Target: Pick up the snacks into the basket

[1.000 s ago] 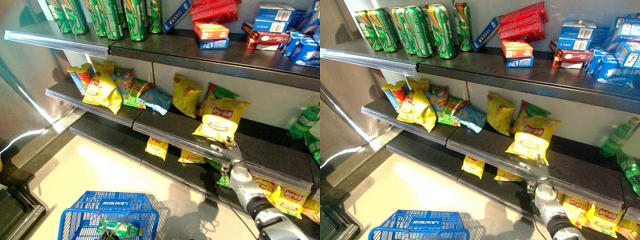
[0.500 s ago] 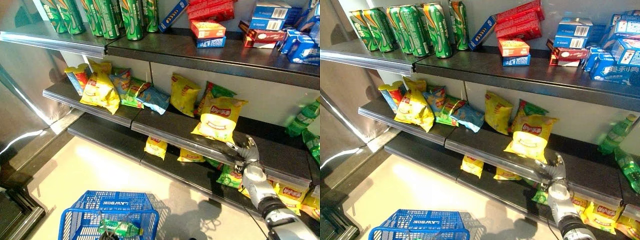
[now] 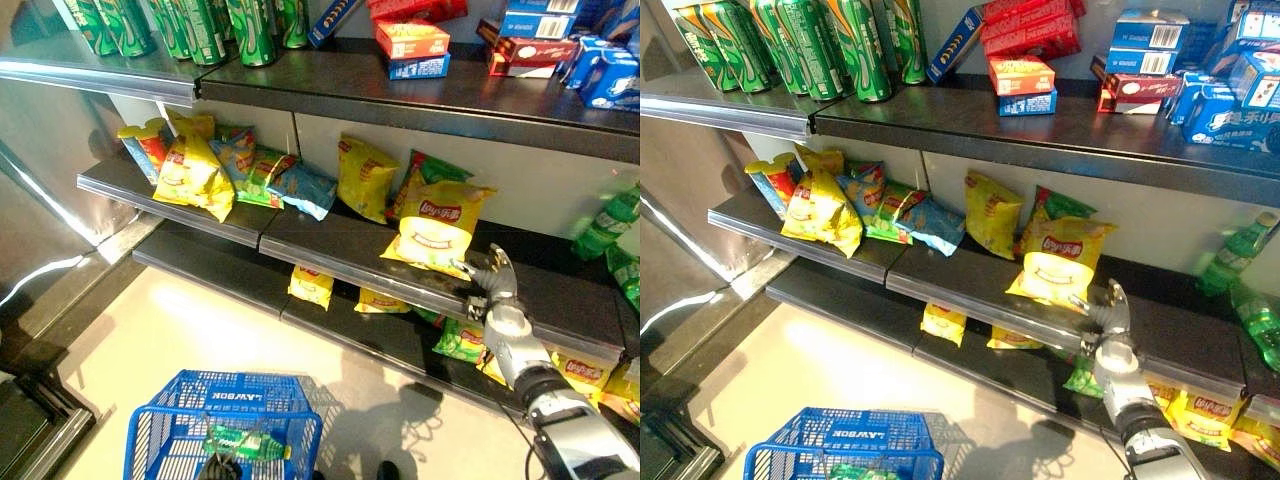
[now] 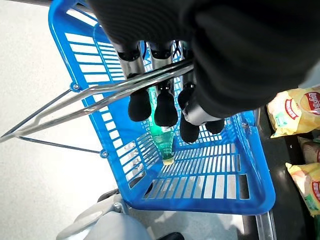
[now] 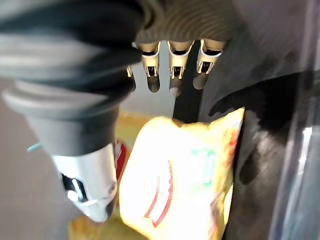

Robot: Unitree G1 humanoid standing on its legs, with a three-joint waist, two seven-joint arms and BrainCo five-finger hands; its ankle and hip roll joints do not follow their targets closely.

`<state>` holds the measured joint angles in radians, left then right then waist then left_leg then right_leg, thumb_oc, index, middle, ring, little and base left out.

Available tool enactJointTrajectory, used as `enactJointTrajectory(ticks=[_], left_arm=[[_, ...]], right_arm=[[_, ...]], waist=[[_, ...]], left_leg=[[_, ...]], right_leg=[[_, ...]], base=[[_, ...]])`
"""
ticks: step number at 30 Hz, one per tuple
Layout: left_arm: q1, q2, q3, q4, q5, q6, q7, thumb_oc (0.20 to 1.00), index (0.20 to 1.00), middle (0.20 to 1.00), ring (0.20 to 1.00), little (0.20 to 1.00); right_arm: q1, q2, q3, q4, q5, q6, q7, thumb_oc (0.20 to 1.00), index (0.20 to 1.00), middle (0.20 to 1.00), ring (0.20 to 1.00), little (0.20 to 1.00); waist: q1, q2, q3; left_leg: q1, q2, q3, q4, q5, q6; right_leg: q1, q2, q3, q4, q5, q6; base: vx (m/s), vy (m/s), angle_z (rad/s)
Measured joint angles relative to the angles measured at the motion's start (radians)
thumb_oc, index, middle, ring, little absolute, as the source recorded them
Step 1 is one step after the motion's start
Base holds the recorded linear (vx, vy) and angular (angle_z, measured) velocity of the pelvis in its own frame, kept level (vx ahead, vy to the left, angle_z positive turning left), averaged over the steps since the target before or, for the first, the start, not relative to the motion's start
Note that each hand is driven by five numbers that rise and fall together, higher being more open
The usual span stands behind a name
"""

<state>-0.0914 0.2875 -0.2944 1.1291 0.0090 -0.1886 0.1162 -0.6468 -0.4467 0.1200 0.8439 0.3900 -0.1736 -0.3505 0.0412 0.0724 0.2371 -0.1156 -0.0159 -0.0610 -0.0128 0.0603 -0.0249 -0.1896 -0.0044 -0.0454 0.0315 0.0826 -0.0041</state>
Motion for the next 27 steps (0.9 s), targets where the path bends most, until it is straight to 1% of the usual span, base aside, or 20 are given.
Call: enactJointTrajectory(ticks=[3,8,15,19,27], left_arm=[[-0.018,0.0,0.002,-0.003,0.0,-0.004,0.001,0.2,0.2,0.2,0.2,0.2],[-0.045,0.002,0.003,-0.003,0.0,-0.005,0.002,0.2,0.2,0.2,0.2,0.2],[-0.064,0.01,0.002,-0.003,0.0,-0.015,0.002,0.2,0.2,0.2,0.2,0.2],[-0.066,0.011,0.001,-0.003,-0.002,-0.018,0.002,0.2,0.2,0.2,0.2,0.2],[-0.068,0.011,0.002,-0.008,-0.005,-0.024,0.001,0.2,0.2,0.2,0.2,0.2]], right_arm=[[0.0,0.001,0.012,-0.013,-0.006,0.0,0.006,1.0,1.0,1.0,1.0,1.0],[-0.008,0.001,0.017,-0.012,-0.008,0.001,0.016,1.0,1.0,1.0,1.0,1.0],[-0.11,-0.002,0.046,0.059,-0.007,0.004,0.017,1.0,1.0,1.0,1.0,1.0],[-0.153,-0.003,0.05,0.111,-0.003,0.005,0.035,1.0,1.0,1.0,1.0,1.0],[-0.184,-0.016,0.054,0.122,-0.002,0.005,0.036,1.0,1.0,1.0,1.0,1.0]], waist=[[-0.001,0.008,0.03],[-0.001,0.013,0.058],[0.0,0.016,0.075],[0.0,0.018,0.082],[0.001,0.028,0.09]], left_leg=[[-0.012,0.0,0.001,0.0,0.002,0.0],[-0.023,0.0,0.001,-0.001,0.004,0.0],[-0.037,-0.001,0.001,-0.001,0.004,0.0],[-0.04,-0.001,0.001,-0.001,0.004,0.0],[-0.057,-0.001,-0.003,0.0,0.005,-0.001]], right_leg=[[-0.016,0.0,0.001,0.005,0.0,0.0],[-0.026,0.0,0.001,0.004,0.0,0.0],[-0.041,0.0,0.001,0.005,0.0,0.0],[-0.043,0.0,0.001,0.005,0.0,0.0],[-0.059,-0.001,-0.004,0.007,0.0,0.0]], base=[[0.0,0.0,0.0],[0.0,0.0,0.0],[0.0,0.0,0.0],[0.0,0.0,0.0],[0.0,-0.001,0.01]])
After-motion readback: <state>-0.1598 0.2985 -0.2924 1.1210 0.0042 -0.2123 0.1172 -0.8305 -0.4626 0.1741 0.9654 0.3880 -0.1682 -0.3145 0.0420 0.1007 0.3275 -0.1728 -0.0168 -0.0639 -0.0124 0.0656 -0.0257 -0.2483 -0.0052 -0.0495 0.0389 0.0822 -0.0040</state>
